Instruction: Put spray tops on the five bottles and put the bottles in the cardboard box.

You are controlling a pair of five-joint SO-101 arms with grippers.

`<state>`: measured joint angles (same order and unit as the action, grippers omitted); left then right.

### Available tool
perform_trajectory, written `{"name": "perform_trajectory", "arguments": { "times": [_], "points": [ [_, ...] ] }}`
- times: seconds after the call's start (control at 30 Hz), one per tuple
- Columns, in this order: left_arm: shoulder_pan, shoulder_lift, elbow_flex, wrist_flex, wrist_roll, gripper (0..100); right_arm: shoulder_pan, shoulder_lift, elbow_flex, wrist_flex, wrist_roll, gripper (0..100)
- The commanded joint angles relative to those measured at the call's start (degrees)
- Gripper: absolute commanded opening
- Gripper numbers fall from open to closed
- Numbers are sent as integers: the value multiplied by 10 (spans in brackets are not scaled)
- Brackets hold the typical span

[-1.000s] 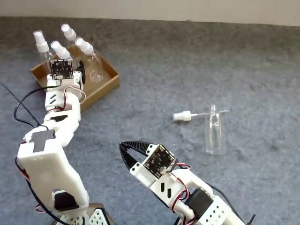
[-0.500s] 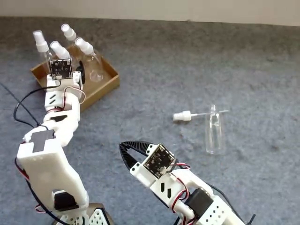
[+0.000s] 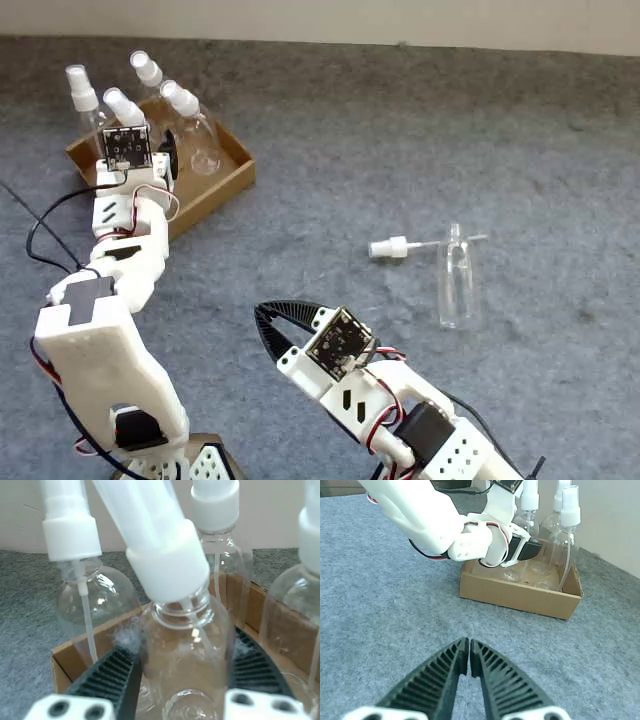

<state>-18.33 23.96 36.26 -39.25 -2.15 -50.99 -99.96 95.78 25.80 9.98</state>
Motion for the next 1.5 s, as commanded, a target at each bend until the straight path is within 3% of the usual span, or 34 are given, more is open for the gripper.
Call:
{"name": "perform_trajectory", "arguments": {
  "times": [0.0,0.2,1.47],
  "points": [
    [-10,-4,10,-11,-5,132,24,0,59,1,5,8],
    [-10,-2,20,-10,-4,204,43,-3,59,1,5,8],
    [-11,-7,46,-9,-3,204,44,0,59,1,5,8]
  ]
}}
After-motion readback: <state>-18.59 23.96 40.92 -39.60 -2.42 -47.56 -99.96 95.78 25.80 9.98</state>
